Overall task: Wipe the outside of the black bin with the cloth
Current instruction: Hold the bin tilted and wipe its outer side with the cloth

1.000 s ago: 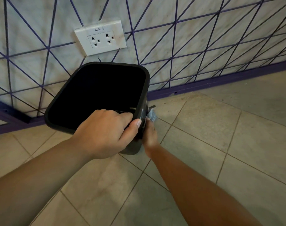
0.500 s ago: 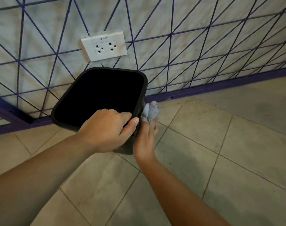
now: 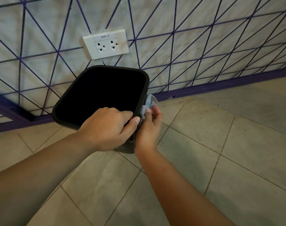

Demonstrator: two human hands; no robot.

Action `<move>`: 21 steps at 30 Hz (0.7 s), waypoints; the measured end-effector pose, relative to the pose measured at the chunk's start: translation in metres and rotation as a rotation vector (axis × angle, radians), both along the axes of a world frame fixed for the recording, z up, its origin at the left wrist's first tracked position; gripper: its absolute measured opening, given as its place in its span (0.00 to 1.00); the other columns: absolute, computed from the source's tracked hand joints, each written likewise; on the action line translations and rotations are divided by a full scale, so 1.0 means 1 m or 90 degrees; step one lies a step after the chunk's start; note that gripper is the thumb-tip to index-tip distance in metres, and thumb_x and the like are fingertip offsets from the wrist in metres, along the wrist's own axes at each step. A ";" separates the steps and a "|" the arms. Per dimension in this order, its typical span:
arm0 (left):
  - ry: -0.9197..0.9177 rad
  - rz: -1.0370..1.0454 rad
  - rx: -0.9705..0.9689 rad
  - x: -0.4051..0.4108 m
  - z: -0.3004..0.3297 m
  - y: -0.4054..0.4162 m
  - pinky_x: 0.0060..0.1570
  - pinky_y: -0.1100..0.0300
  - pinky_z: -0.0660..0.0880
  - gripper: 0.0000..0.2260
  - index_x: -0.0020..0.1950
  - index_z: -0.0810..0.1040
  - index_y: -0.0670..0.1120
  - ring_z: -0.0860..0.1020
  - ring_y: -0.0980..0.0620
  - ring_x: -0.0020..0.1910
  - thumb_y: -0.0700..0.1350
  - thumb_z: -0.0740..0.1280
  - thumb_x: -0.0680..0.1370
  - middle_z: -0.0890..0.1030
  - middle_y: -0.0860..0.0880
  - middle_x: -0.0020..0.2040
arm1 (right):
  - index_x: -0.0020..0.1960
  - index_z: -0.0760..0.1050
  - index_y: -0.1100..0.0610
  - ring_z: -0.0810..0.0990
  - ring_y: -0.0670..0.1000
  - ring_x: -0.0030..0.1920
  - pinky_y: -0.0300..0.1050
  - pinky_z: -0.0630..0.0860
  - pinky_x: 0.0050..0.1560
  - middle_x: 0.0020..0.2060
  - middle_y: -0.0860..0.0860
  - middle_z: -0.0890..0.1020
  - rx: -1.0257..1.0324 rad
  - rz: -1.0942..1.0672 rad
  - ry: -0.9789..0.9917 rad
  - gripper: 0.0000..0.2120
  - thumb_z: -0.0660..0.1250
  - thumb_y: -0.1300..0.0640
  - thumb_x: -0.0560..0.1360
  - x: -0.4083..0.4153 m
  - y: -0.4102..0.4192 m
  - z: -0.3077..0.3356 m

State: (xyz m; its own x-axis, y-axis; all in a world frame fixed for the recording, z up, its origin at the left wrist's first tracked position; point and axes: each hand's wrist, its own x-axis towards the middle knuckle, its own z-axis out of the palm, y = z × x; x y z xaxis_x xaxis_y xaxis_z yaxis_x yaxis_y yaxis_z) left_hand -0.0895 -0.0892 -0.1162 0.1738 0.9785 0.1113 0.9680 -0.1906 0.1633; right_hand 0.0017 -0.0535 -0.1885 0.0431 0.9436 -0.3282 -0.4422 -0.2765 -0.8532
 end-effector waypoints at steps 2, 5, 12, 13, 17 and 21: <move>-0.003 -0.002 -0.005 0.001 0.000 0.000 0.27 0.60 0.59 0.17 0.32 0.60 0.57 0.66 0.57 0.22 0.60 0.48 0.79 0.66 0.55 0.24 | 0.68 0.74 0.42 0.74 0.51 0.71 0.58 0.72 0.74 0.69 0.48 0.70 0.017 0.023 -0.074 0.22 0.60 0.38 0.77 -0.010 -0.002 0.001; -0.010 0.000 -0.008 0.000 -0.001 0.000 0.27 0.61 0.60 0.17 0.32 0.60 0.57 0.68 0.56 0.23 0.60 0.48 0.79 0.68 0.54 0.24 | 0.66 0.67 0.24 0.54 0.47 0.83 0.60 0.56 0.83 0.84 0.43 0.52 0.020 0.085 -0.107 0.13 0.55 0.37 0.83 -0.014 -0.006 0.001; -0.019 -0.003 -0.005 0.001 -0.001 0.000 0.27 0.60 0.62 0.18 0.32 0.62 0.56 0.69 0.56 0.23 0.59 0.49 0.80 0.68 0.55 0.24 | 0.84 0.52 0.41 0.52 0.46 0.84 0.57 0.54 0.84 0.85 0.44 0.54 0.056 0.184 -0.044 0.31 0.48 0.36 0.83 -0.006 -0.016 -0.008; -0.019 -0.004 -0.002 0.001 -0.001 0.000 0.27 0.61 0.62 0.18 0.32 0.62 0.56 0.69 0.56 0.22 0.60 0.49 0.79 0.68 0.55 0.24 | 0.84 0.51 0.41 0.51 0.44 0.84 0.55 0.53 0.84 0.85 0.43 0.54 0.061 0.192 -0.049 0.31 0.47 0.35 0.83 -0.005 -0.022 -0.007; -0.013 -0.005 0.001 0.002 0.001 0.000 0.27 0.65 0.58 0.17 0.32 0.61 0.57 0.68 0.56 0.22 0.59 0.50 0.80 0.67 0.55 0.24 | 0.84 0.43 0.37 0.46 0.44 0.84 0.57 0.42 0.84 0.84 0.39 0.53 0.112 0.177 -0.148 0.41 0.45 0.26 0.73 -0.002 -0.009 -0.014; -0.001 -0.004 0.001 0.002 0.001 -0.001 0.27 0.67 0.55 0.18 0.31 0.60 0.57 0.67 0.58 0.22 0.59 0.50 0.80 0.66 0.55 0.23 | 0.83 0.44 0.35 0.44 0.47 0.84 0.58 0.38 0.83 0.84 0.38 0.54 0.089 0.181 -0.214 0.42 0.44 0.25 0.71 -0.004 0.004 -0.021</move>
State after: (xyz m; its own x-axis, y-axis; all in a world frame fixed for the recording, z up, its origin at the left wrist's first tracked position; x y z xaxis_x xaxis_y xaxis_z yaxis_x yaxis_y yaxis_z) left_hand -0.0874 -0.0897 -0.1148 0.1791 0.9772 0.1138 0.9666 -0.1963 0.1646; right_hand -0.0028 -0.0497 -0.2097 -0.1418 0.9676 -0.2091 -0.0583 -0.2190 -0.9740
